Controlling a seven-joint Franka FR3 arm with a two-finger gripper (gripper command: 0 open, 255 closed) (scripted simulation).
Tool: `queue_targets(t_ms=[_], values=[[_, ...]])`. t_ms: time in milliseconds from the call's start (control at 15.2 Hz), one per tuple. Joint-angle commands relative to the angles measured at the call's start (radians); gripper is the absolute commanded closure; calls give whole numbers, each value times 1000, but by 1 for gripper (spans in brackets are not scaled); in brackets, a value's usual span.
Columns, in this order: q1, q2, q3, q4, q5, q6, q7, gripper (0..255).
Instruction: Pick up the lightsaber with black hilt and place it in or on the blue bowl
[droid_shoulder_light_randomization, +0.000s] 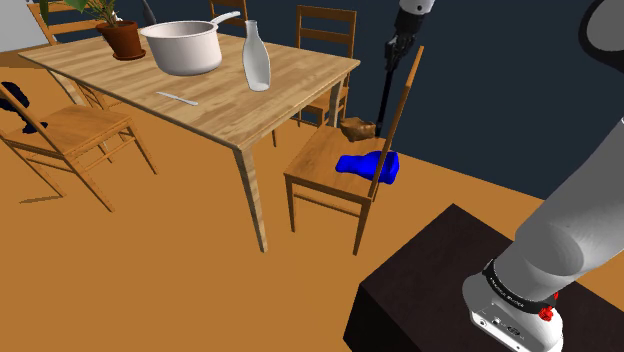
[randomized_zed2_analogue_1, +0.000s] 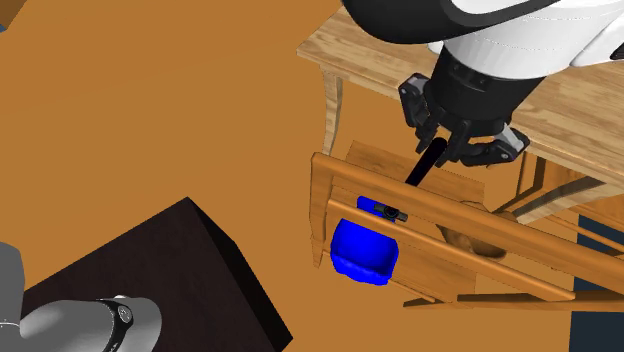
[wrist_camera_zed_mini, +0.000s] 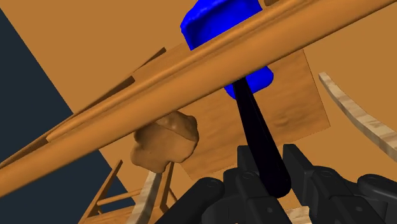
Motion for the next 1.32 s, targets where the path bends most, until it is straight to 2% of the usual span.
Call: queue_targets(t_ms=[0,990,1254], values=[[0,1,0,-28,1,29,-2,255],[1,20,2,-206,9,226,-15,255],[1,22,2,-214,10,237,-16,255]])
